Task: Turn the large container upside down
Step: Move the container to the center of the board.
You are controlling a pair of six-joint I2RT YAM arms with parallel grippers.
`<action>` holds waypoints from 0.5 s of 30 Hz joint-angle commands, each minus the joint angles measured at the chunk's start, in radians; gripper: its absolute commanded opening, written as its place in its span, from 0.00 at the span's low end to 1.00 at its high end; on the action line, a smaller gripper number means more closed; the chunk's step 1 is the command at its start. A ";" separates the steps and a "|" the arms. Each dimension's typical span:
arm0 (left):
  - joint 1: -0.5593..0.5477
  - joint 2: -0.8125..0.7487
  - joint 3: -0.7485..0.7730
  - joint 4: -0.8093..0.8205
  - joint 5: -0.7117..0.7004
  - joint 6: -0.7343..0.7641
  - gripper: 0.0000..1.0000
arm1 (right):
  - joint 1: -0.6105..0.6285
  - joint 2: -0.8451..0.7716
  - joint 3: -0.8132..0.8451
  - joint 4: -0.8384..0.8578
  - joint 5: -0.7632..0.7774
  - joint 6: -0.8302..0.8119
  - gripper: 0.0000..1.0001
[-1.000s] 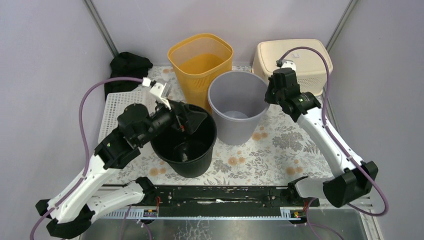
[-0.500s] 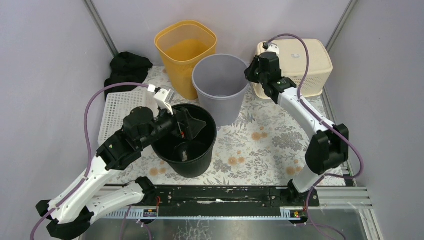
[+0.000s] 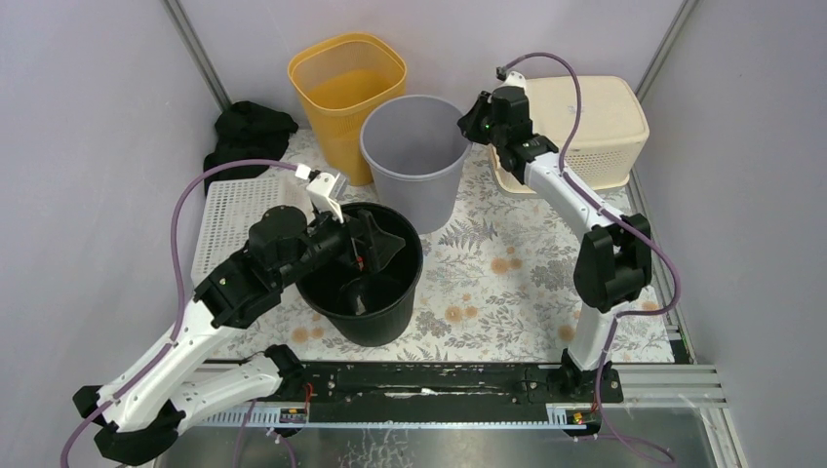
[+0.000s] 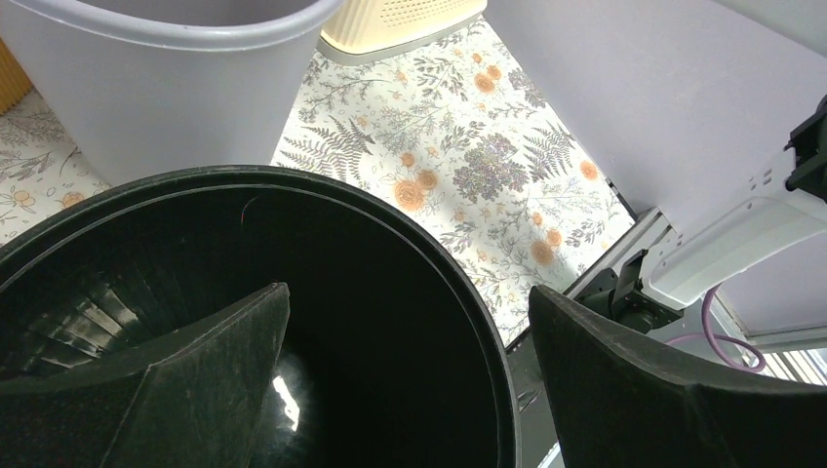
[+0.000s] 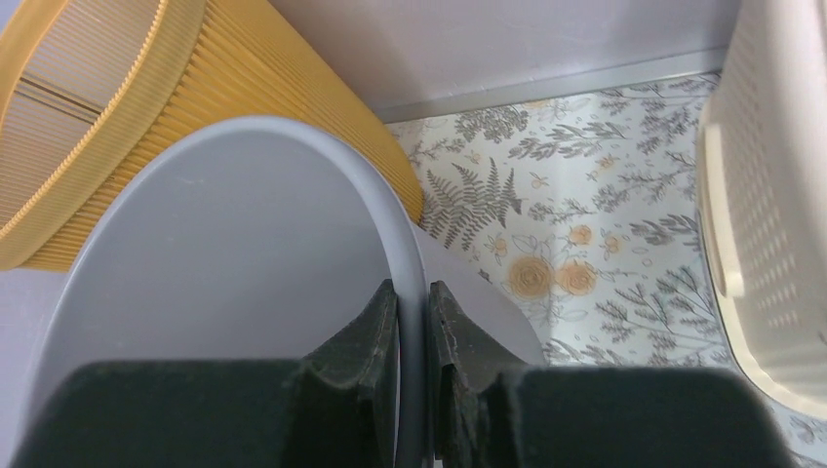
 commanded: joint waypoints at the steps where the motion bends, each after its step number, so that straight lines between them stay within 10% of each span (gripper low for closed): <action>1: 0.004 0.010 0.038 0.000 0.004 0.008 1.00 | 0.006 0.125 0.066 -0.039 -0.004 0.016 0.00; 15: 0.004 -0.018 0.040 -0.025 -0.015 -0.009 1.00 | -0.054 0.171 0.184 -0.059 0.073 -0.010 0.00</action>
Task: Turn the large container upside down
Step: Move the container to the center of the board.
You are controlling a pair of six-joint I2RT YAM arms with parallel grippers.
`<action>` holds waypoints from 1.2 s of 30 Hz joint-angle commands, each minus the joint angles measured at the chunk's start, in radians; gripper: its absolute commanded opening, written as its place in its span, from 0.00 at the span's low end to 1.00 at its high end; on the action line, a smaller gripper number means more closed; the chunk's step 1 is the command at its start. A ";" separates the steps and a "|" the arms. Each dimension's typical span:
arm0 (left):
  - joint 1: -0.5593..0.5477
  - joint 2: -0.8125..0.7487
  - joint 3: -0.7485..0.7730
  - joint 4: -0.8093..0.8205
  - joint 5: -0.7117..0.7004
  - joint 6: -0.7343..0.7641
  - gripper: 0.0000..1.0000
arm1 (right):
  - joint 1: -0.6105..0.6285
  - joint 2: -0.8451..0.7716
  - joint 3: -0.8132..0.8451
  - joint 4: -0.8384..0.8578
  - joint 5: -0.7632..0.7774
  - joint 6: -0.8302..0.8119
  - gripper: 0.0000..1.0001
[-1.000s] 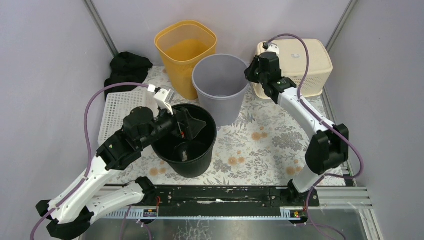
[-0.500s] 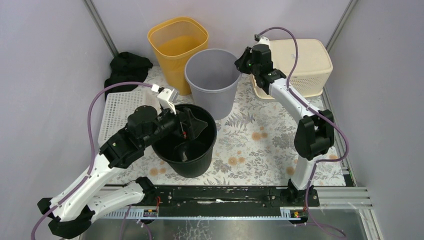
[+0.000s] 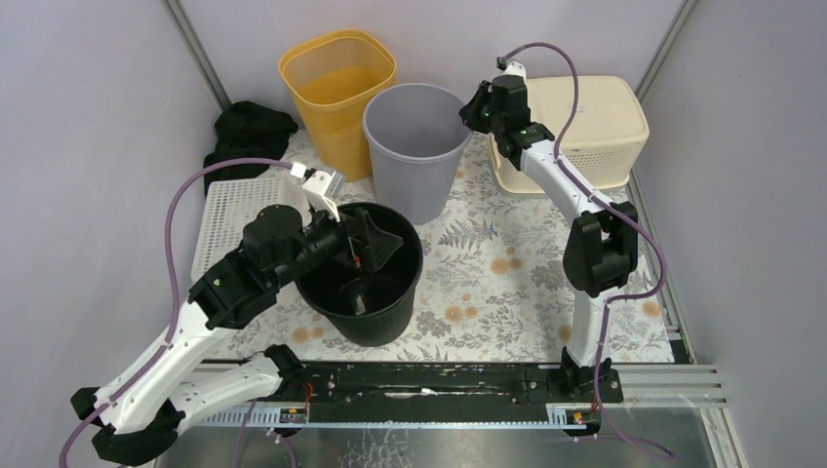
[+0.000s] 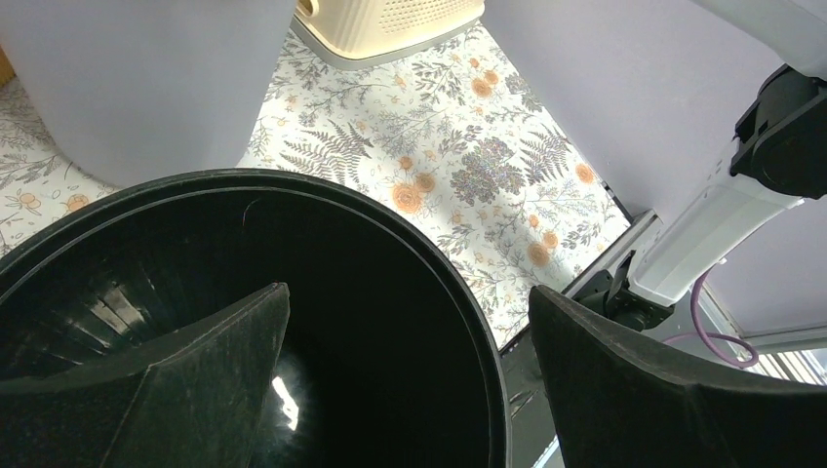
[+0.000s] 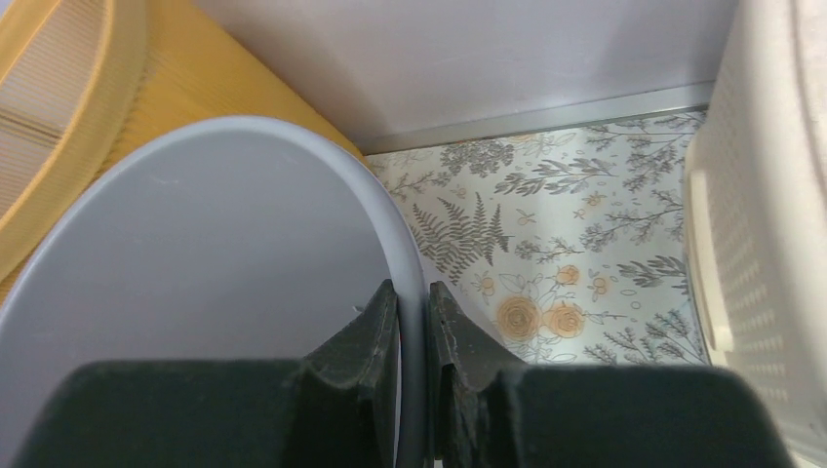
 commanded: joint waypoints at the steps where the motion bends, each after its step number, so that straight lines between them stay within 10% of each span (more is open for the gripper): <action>1: 0.004 -0.028 0.007 -0.001 -0.016 -0.010 1.00 | -0.028 0.012 -0.004 -0.039 0.093 -0.001 0.00; 36: 0.003 -0.049 -0.017 0.014 -0.017 -0.010 1.00 | -0.100 -0.091 0.073 -0.033 0.166 -0.139 0.07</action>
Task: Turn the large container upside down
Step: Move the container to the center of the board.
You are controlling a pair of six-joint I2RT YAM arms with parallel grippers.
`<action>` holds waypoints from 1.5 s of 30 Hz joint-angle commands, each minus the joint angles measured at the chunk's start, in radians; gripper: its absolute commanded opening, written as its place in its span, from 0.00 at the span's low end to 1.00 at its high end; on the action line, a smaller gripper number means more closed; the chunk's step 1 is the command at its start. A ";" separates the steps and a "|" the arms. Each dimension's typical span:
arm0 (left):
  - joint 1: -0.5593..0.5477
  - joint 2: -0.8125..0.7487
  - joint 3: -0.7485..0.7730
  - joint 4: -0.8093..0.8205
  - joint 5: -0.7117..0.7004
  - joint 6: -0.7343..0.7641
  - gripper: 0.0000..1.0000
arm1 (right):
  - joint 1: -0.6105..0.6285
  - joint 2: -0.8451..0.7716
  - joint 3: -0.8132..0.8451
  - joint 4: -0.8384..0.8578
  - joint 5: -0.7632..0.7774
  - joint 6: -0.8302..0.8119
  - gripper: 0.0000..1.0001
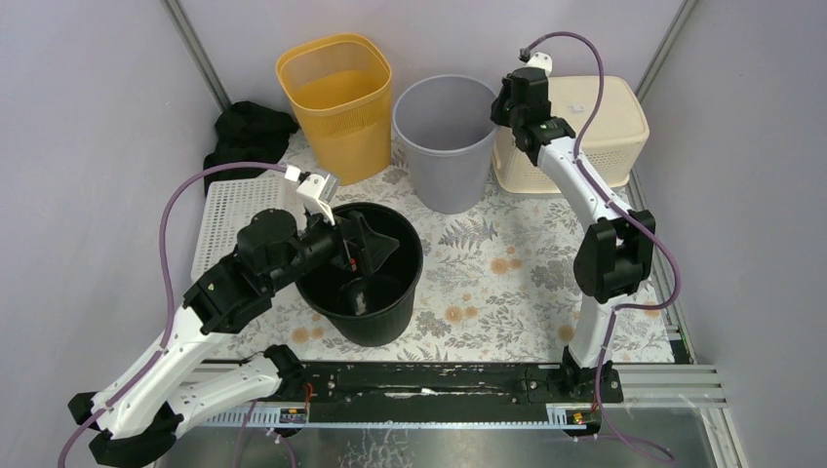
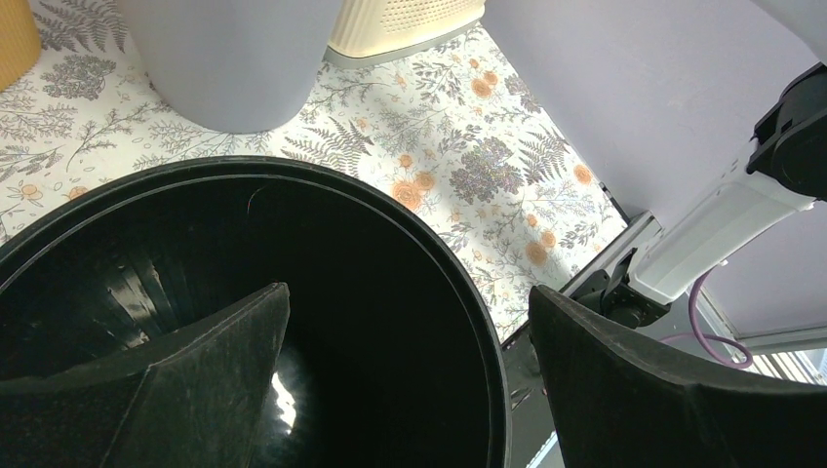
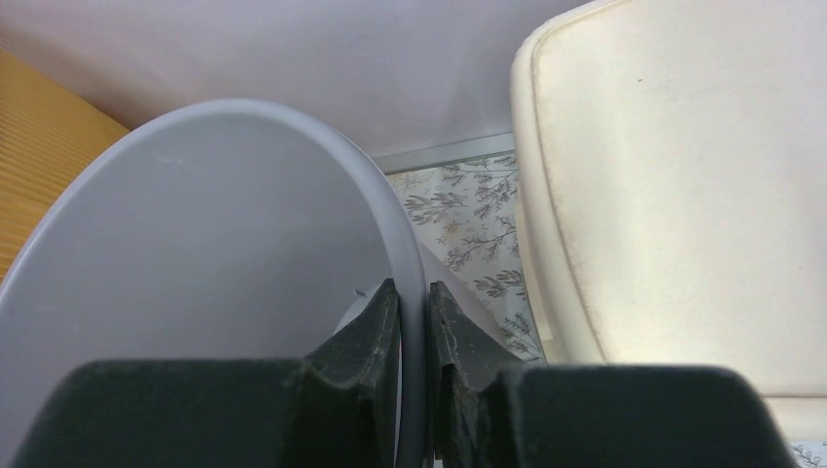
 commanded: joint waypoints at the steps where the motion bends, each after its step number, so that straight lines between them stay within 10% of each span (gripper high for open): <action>1: 0.003 -0.014 -0.004 0.030 -0.011 0.001 1.00 | -0.049 -0.001 0.079 0.058 -0.011 -0.005 0.11; 5: 0.004 -0.008 -0.002 0.029 -0.014 0.003 1.00 | -0.078 0.020 0.123 -0.006 -0.052 0.000 0.55; 10: 0.004 0.018 0.015 0.025 -0.013 0.005 1.00 | -0.099 -0.009 0.156 -0.064 -0.124 -0.002 0.72; 21: 0.004 0.118 0.218 -0.168 -0.111 -0.002 1.00 | -0.101 -0.211 0.126 -0.286 -0.315 -0.020 0.75; 32: 0.004 0.010 0.189 -0.235 -0.131 -0.049 1.00 | -0.080 -0.471 -0.326 -0.200 -0.774 0.099 0.72; 45: 0.004 -0.027 0.157 -0.229 -0.202 -0.044 1.00 | 0.256 -0.456 -0.186 -0.524 -0.456 -0.044 0.73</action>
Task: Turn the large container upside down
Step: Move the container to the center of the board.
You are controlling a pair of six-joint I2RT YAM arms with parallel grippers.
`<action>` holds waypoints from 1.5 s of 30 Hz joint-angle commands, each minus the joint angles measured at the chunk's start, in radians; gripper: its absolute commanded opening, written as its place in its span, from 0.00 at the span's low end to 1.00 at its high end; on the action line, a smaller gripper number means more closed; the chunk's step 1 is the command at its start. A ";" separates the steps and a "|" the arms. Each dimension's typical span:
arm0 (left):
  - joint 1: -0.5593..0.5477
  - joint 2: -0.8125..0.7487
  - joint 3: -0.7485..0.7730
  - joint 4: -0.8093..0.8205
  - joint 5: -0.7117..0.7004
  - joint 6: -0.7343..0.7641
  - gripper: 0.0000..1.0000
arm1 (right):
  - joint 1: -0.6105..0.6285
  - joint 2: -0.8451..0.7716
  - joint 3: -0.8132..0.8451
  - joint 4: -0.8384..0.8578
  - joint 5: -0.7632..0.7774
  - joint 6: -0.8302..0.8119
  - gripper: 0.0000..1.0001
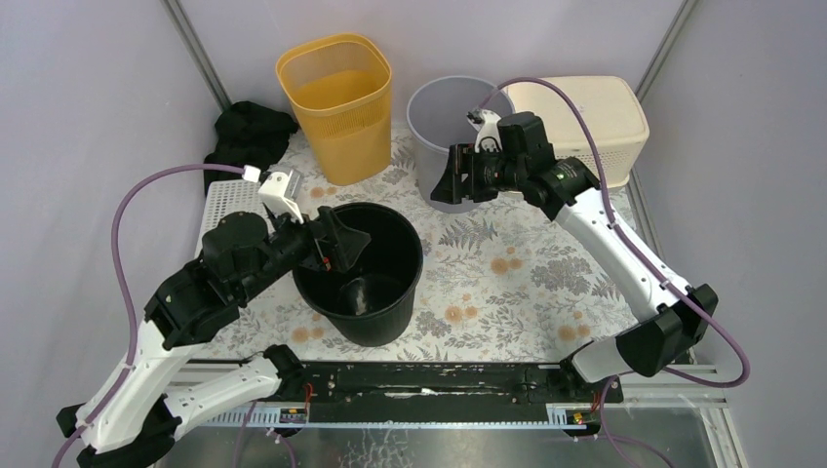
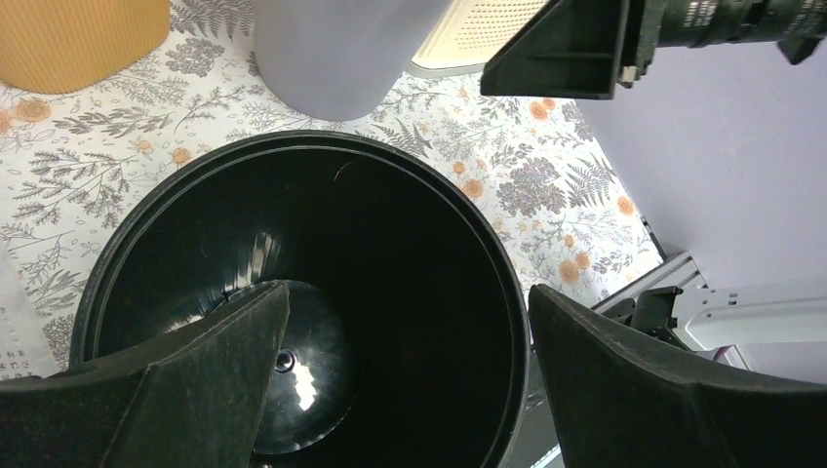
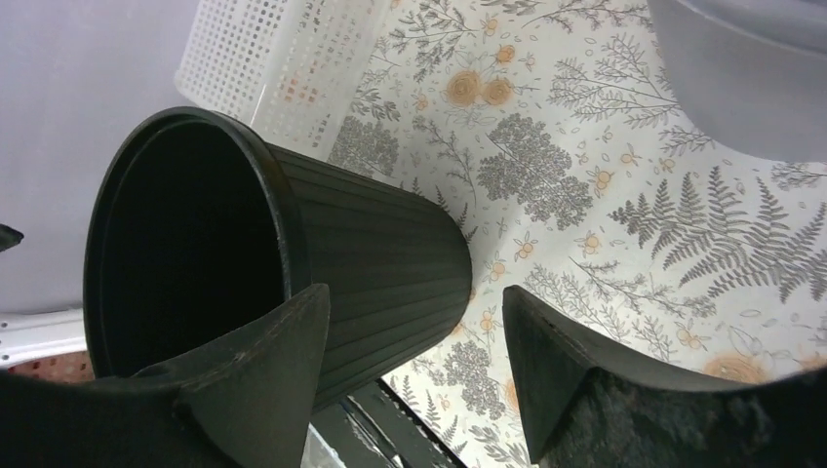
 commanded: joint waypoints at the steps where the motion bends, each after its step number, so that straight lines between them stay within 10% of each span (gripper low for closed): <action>1: 0.003 -0.010 -0.016 0.022 -0.043 -0.003 1.00 | 0.034 -0.008 0.098 -0.120 0.145 -0.062 0.73; 45: 0.004 0.031 -0.076 0.095 -0.012 -0.007 1.00 | 0.371 0.054 0.138 -0.216 0.273 -0.070 0.70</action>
